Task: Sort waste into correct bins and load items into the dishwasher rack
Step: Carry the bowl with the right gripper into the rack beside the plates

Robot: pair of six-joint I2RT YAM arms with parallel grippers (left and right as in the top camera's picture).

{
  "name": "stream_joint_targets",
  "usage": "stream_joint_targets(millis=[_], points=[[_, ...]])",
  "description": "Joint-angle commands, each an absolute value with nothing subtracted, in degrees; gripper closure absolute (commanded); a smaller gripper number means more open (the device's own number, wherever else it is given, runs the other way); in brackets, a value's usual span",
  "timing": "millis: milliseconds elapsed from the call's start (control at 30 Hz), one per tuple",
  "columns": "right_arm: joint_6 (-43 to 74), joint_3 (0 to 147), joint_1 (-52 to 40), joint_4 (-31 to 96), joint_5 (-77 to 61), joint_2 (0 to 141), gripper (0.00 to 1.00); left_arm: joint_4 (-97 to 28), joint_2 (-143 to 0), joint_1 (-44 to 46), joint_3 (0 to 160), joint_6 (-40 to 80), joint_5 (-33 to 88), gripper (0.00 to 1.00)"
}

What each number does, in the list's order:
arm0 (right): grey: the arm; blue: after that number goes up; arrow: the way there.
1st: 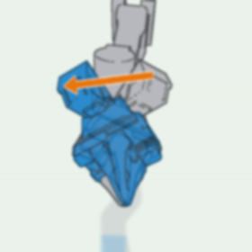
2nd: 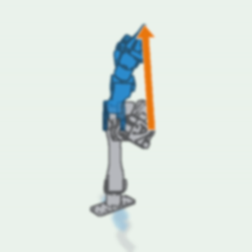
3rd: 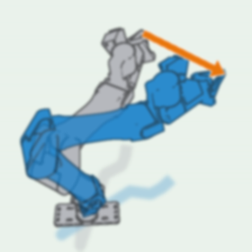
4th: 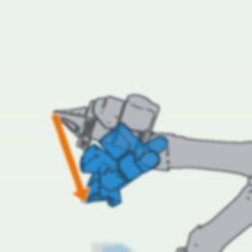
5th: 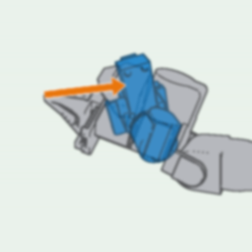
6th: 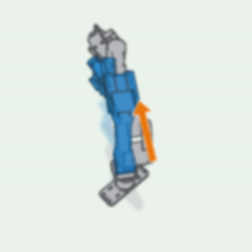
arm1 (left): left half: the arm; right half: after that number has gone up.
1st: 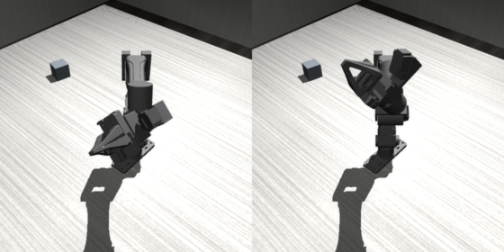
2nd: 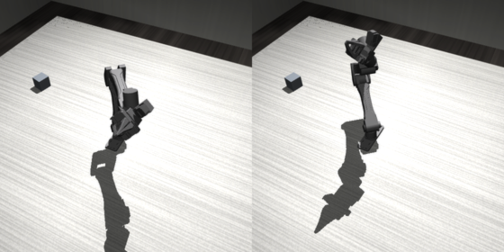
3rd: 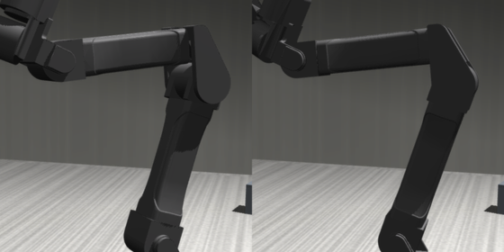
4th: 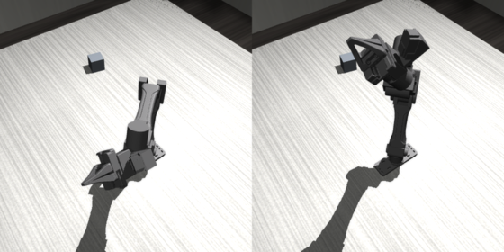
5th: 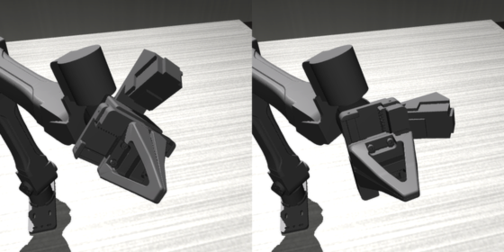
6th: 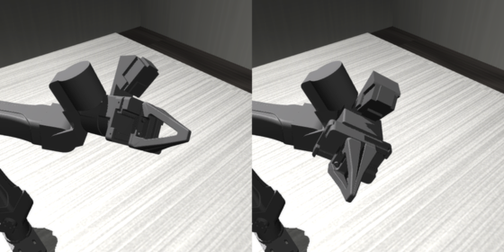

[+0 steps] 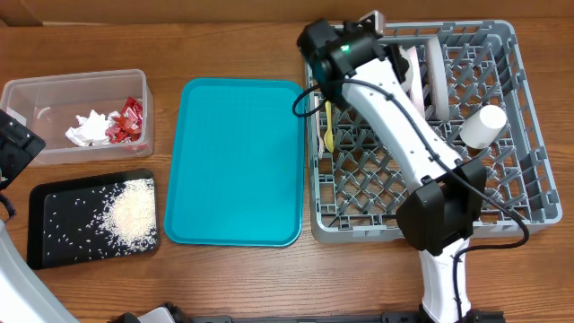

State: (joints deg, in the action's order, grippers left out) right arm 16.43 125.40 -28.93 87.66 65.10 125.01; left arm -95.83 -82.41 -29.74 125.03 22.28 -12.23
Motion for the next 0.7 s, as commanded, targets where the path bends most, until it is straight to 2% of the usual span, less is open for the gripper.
stream_joint_targets(millis=[0, 667], points=[[16.27, 125.29, -32.05, 87.07, 69.56, 124.77, 0.96, -95.74, -82.50, -29.98, 125.99, 22.72, -12.38, 0.00], [16.49, 124.11, -32.99, 87.50, 72.38, 132.68, 0.96, -95.77, -82.50, -29.98, 125.99, 22.72, -12.38, 0.00]])
